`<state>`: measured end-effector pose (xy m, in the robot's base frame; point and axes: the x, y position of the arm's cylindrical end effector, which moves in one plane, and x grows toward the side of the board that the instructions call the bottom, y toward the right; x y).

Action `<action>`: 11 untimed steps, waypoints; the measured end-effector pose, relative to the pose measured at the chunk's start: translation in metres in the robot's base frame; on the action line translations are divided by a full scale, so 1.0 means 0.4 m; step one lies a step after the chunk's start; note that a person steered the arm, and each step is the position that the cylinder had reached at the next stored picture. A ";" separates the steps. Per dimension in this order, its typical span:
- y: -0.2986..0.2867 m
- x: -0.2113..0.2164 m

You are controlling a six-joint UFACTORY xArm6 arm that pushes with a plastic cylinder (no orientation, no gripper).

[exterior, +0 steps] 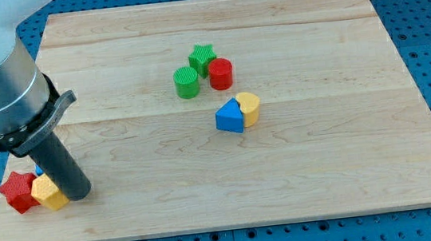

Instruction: Separate yellow heart from blue triangle

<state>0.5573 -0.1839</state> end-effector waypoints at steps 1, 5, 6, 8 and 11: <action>0.166 0.000; 0.853 -0.222; 0.654 -0.256; 0.306 -0.256; 0.473 -0.272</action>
